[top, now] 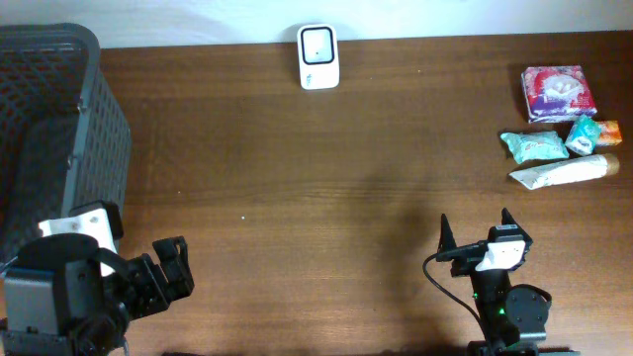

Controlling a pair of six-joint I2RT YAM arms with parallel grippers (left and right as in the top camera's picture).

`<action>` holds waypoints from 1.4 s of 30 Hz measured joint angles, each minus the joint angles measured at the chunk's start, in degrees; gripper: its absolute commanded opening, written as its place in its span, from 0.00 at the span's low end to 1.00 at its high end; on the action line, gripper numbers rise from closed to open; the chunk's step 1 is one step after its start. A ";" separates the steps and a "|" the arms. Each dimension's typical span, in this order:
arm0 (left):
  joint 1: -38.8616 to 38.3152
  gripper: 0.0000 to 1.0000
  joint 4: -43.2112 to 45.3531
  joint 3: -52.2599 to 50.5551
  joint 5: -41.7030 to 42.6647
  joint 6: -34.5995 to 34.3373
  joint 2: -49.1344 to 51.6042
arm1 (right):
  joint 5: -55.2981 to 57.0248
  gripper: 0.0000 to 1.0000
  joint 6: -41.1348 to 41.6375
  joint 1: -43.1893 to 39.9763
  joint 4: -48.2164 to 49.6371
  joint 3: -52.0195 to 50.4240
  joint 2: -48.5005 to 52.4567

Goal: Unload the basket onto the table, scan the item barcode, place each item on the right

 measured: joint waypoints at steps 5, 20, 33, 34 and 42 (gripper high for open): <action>0.00 0.99 0.00 0.00 -0.02 0.00 0.00 | 0.79 0.99 2.47 0.37 -0.04 0.00 0.00; 0.00 0.99 0.00 0.00 -0.02 0.00 0.00 | 1.31 0.99 2.25 0.37 -0.07 0.00 0.00; 0.00 0.99 0.00 0.00 -0.02 0.00 0.00 | 1.31 0.99 2.16 0.37 -0.07 0.00 0.00; 0.00 0.99 0.00 0.00 -0.02 0.00 0.00 | 1.31 0.99 2.19 0.37 -0.07 0.00 0.00; 0.00 0.99 1.51 -1.16 0.00 -0.39 -0.11 | 1.31 0.99 2.14 0.37 -0.07 0.00 0.00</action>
